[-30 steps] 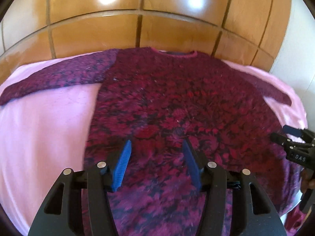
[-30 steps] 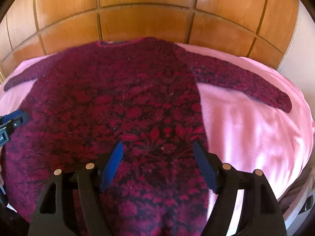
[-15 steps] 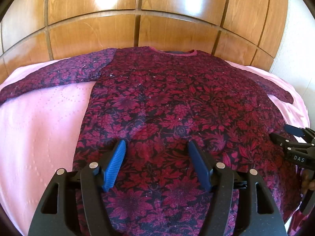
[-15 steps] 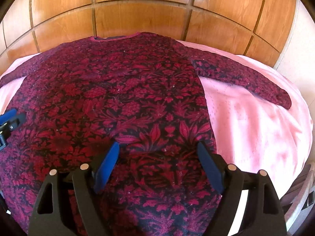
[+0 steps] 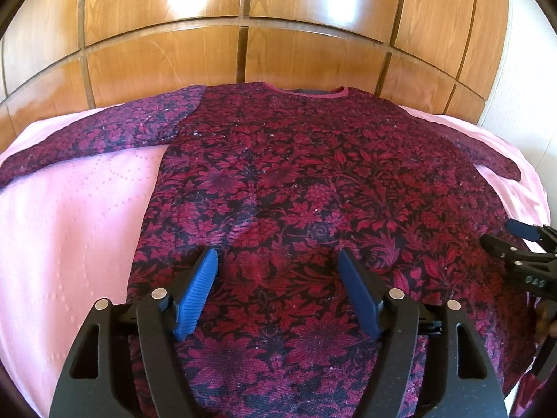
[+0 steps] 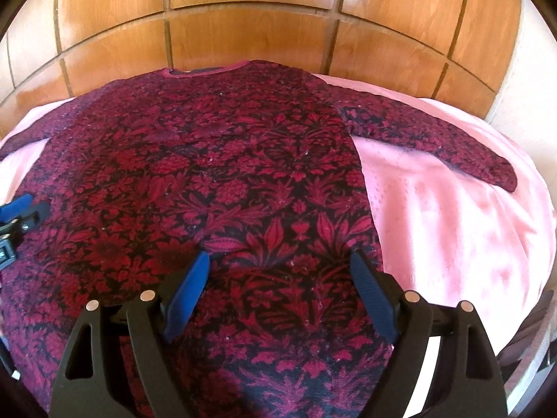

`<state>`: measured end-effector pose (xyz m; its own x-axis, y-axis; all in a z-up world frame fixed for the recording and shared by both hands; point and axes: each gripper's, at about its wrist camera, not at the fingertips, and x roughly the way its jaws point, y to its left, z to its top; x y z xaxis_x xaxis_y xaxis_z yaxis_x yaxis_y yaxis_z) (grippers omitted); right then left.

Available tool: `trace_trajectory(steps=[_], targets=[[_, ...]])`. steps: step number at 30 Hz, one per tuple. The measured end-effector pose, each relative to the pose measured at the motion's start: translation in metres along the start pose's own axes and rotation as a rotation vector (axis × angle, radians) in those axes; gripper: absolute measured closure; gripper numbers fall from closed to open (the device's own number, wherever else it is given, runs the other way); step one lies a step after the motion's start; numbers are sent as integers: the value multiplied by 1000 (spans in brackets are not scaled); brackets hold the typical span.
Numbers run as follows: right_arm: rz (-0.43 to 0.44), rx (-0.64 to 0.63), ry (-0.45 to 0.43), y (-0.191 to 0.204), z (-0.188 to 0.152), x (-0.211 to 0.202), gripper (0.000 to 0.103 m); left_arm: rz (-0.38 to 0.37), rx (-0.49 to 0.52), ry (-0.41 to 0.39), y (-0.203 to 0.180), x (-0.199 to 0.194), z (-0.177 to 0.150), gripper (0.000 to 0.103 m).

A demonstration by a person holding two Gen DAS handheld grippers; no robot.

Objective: Fold small clothes

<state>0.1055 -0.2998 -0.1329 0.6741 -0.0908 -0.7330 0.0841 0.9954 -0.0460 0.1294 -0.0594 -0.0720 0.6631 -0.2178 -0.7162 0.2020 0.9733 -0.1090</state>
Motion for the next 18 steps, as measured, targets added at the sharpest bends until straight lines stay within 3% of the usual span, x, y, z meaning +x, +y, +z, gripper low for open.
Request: trace_trajectory(steps=[6,10,15,18], targets=[[244,163,-18,-49,5,-13,19,10,8,-4,-2,2,0,28],[307,410,-36,-109,4,-14,20,11,10,-5,-4,3,-1,26],[302,662,-60,-177,0,-3,37,4,5,-10,-2,2,-2,26],[292,814,-95,-220,-2,7,41,3,5,-9,-3,2,-2,26]])
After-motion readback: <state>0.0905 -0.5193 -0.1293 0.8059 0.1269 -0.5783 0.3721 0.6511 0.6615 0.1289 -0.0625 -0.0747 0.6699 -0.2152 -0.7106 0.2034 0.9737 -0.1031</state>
